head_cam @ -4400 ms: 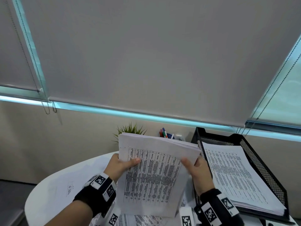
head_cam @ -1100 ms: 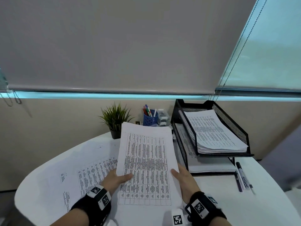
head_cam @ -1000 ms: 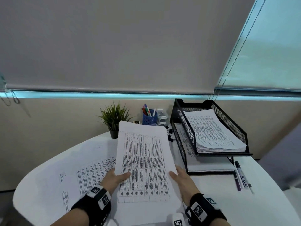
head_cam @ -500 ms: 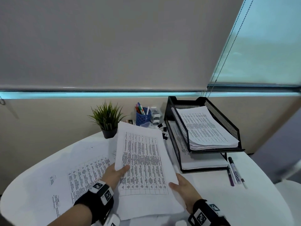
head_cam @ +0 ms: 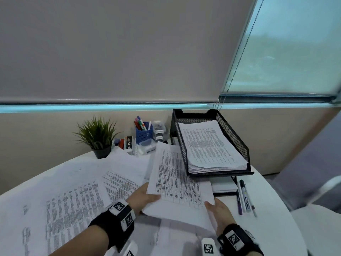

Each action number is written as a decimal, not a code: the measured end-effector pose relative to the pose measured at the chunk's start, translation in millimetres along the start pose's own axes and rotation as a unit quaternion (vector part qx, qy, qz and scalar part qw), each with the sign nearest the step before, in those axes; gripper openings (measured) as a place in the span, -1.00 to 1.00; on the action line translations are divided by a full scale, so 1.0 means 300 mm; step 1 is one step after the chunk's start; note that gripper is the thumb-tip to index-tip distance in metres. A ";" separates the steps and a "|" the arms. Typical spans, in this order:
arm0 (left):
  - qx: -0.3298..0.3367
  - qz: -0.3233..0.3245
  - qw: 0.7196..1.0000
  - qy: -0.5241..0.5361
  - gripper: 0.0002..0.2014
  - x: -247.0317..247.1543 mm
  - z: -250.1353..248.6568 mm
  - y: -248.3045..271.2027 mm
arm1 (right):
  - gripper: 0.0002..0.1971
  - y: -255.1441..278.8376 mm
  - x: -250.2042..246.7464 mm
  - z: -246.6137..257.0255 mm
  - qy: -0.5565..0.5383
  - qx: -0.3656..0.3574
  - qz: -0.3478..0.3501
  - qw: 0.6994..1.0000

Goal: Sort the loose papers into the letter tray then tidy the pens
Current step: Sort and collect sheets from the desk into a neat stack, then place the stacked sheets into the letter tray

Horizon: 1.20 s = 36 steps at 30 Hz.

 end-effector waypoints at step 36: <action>-0.052 -0.190 0.891 -0.408 -0.60 0.275 0.069 -0.295 | -0.69 -0.339 -0.481 0.035 0.268 -0.009 -0.141 0.953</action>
Point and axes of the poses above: each hand's wrist, its own y-axis away from the middle knuckle, its own x-axis out of the palm, z = x × y, the point moved 9 cm from there along -y, towards the middle knuckle, and after that the axes turned 13 degrees about y, right-handed, at the moved point
